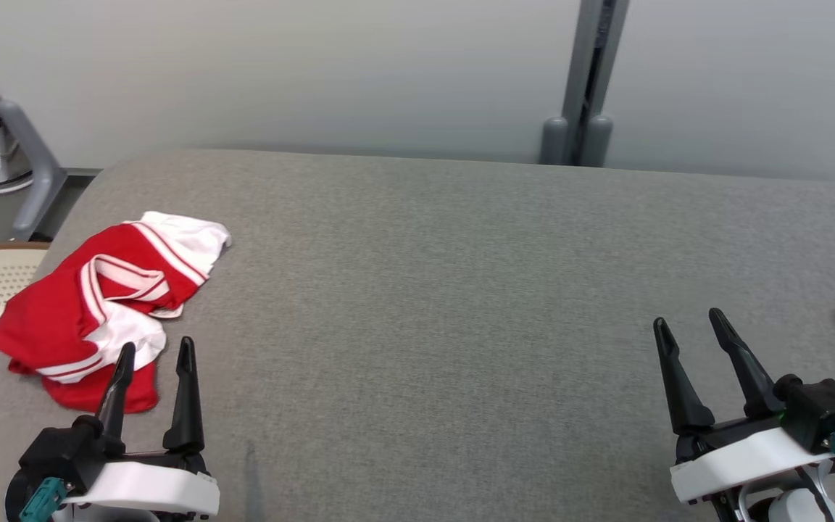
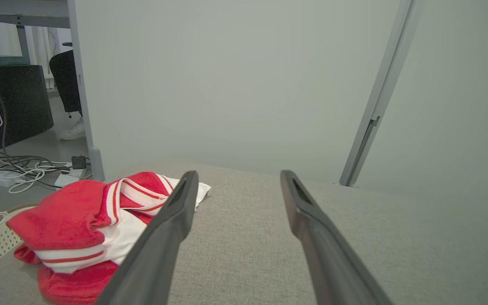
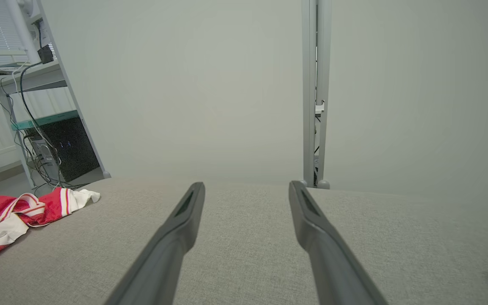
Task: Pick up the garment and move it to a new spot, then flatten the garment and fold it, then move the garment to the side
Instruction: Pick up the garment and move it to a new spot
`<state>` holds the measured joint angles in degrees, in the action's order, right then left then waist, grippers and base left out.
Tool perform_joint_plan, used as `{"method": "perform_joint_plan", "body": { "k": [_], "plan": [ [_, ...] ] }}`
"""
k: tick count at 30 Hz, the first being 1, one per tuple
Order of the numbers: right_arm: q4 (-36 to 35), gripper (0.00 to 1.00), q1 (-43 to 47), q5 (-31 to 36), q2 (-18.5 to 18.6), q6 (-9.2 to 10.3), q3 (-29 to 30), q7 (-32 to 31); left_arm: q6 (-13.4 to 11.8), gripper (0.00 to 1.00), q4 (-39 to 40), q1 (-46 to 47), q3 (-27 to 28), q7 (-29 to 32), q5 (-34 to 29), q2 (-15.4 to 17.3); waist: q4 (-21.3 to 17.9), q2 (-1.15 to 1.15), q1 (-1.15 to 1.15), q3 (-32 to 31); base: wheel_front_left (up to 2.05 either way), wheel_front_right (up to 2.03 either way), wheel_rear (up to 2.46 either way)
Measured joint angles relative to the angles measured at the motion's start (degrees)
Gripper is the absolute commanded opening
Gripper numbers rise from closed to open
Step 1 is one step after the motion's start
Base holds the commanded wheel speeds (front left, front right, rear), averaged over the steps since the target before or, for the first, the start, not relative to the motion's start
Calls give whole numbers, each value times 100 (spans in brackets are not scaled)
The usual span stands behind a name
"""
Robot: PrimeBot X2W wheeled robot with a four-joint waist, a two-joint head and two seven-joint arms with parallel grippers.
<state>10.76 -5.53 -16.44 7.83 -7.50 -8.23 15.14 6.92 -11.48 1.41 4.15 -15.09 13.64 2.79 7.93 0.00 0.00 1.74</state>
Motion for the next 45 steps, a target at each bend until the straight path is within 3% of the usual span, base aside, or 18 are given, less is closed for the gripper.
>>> {"method": "perform_joint_plan", "body": {
  "k": [14, 21, 24, 27, 34, 39, 45],
  "plan": [
    [-46, 100, -96, -86, -1, 1, -201, 0, -125, 100, 32, -109, 40, 1, 44, 0, 1422, 0, 0, 5, 0, 0, 0],
    [-66, 100, -141, -127, -35, 1, -320, 0, -143, 100, 103, -152, 98, 1, 57, 1, 1800, 0, 0, -38, 0, 0, 0],
    [-87, 100, -166, -127, -34, 1, -338, 0, -134, 100, 185, -82, 180, 0, 62, 24, 1789, 0, 0, -4, 0, 0, 0],
    [-153, 100, -232, -125, -10, 1, -318, 0, -92, 100, 172, 159, 246, 88, 144, 257, 1727, 0, 0, 58, 0, 0, 0],
    [-399, 100, -545, -55, 110, 1, -271, 0, -5, 100, -203, 1342, 349, 1238, 716, 961, 1447, 0, 0, 401, 0, 0, 0],
    [-654, 100, -832, 24, 165, 1, -328, 0, 14, 100, -954, 2406, 511, 2106, 1378, 1372, 1135, 0, 0, 795, 0, 0, 0],
    [-850, 100, -1124, 38, 176, 1, -424, 0, 34, 100, -2023, 3237, 581, 2691, 1793, 1803, 715, 0, 0, 1198, 0, 0, 0]
  ]
}}
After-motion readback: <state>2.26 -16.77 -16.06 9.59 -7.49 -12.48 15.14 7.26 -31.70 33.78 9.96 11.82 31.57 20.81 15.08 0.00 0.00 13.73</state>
